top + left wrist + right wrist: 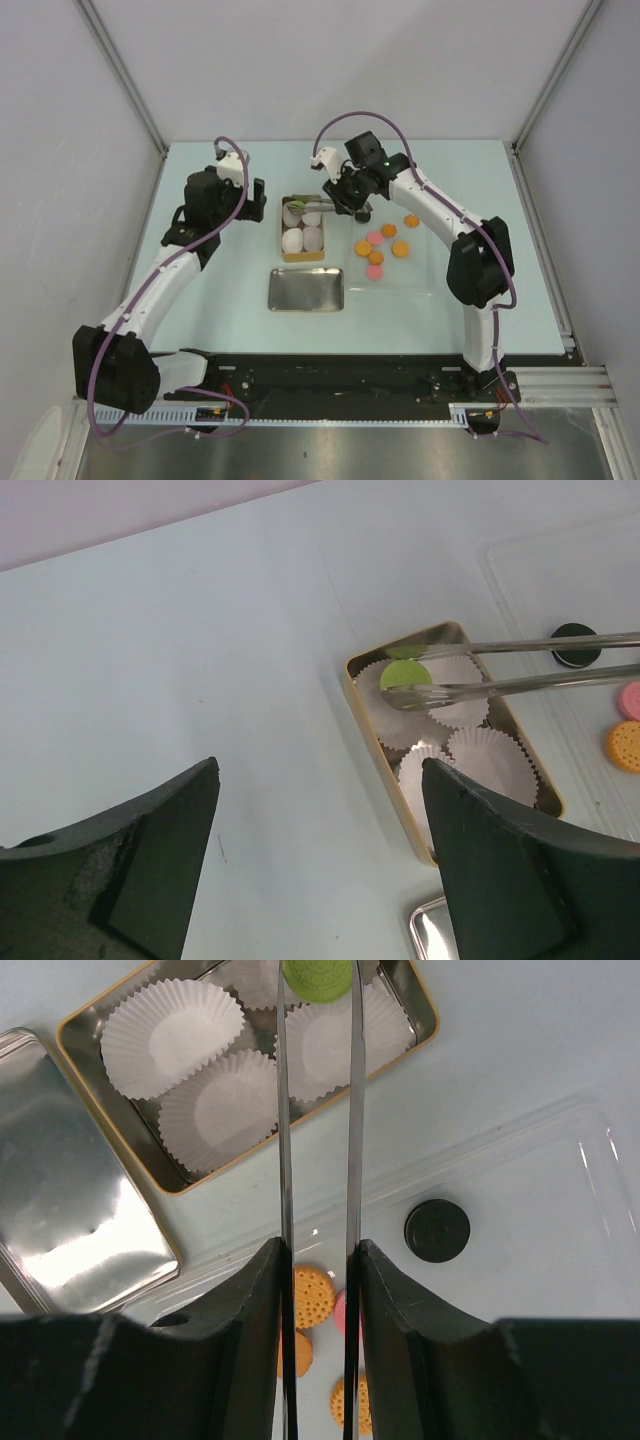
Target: Pack the cookies
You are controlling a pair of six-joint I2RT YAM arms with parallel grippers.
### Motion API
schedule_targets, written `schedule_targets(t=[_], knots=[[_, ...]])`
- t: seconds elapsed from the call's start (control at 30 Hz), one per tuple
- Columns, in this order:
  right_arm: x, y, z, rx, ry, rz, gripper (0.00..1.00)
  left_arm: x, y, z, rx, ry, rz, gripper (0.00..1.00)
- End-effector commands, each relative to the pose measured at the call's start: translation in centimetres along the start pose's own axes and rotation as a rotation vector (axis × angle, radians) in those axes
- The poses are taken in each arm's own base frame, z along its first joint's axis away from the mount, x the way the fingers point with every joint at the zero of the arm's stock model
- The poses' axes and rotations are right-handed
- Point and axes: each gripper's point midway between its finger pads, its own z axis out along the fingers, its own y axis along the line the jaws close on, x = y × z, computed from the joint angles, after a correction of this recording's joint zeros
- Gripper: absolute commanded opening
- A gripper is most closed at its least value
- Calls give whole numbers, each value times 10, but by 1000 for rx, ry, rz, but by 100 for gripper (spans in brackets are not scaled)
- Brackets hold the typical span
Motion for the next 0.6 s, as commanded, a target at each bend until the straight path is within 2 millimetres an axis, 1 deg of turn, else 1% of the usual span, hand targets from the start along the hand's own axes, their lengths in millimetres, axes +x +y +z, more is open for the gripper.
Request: schedule_targets(t=[0.0,0.13,0.2,0.27,0.4,0.57], knots=[[-27,-7,-3,28,-63,-34,28,-10,1,-6,7,-41,6,87],[-29,-7,0,29,-64,-39,28,-8,1,-6,9,-37,5,87],[-27,-7,2,25,-58,-37,28,-8,1,-5,9,-38,7,87],[-31,-6,2,25,-65,-43,29,-9,1,-5,7,-41,6,87],[-33,-4,5,20,-63,-45,28,-7,2,-5,8,-35,5,87],[-30,-2,9,16,-52,-45,30,-7,3,-5,5,-37,9,87]])
